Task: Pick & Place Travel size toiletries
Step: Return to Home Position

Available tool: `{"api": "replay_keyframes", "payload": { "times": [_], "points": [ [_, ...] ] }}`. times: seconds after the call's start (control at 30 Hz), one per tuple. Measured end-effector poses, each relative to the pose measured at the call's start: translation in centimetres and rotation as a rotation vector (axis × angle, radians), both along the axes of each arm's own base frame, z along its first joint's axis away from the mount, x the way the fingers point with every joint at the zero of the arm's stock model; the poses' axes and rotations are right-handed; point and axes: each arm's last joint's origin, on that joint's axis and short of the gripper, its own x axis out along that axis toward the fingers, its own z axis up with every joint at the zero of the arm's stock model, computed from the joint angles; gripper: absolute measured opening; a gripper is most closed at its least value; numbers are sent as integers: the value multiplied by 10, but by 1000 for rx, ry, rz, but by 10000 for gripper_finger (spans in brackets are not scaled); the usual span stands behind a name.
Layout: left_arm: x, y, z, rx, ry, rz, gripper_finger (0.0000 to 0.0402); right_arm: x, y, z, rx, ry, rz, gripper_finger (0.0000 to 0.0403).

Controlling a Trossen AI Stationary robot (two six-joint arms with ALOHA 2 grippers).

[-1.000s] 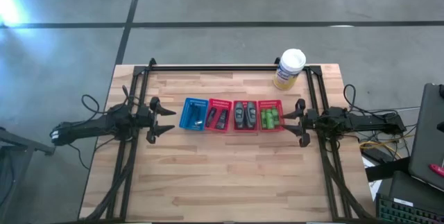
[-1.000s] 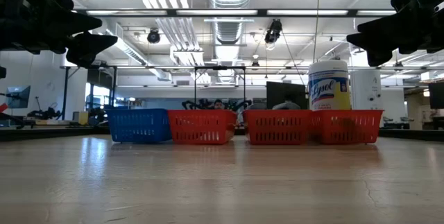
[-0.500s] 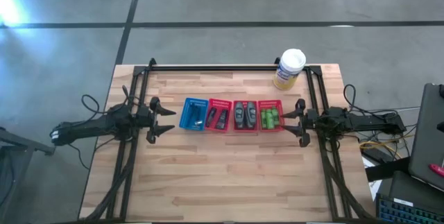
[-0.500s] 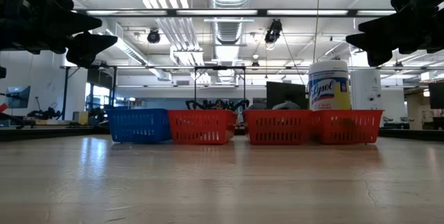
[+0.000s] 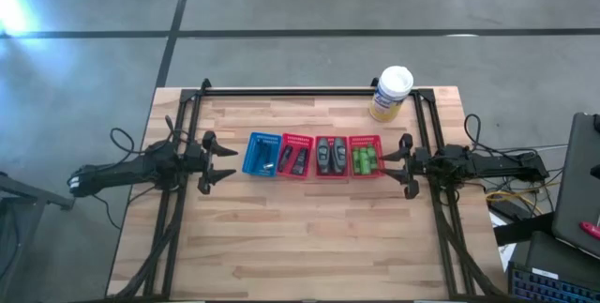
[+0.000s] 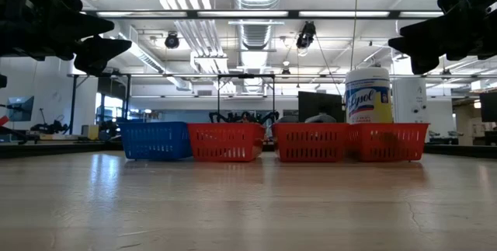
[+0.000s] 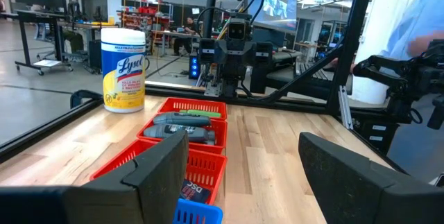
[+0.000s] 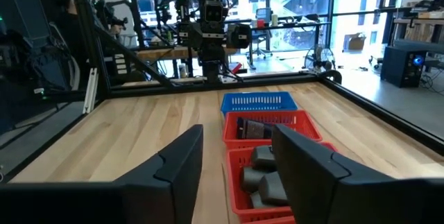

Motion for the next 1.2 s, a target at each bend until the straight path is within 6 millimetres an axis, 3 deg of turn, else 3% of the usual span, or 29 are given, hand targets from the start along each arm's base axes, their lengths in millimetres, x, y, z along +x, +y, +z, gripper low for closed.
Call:
{"api": "replay_keyframes", "payload": {
  "times": [1.2],
  "points": [
    [0, 0, 0, 0, -1, 0, 280, 0, 0, 0, 1, -1, 0, 47]
  ]
}}
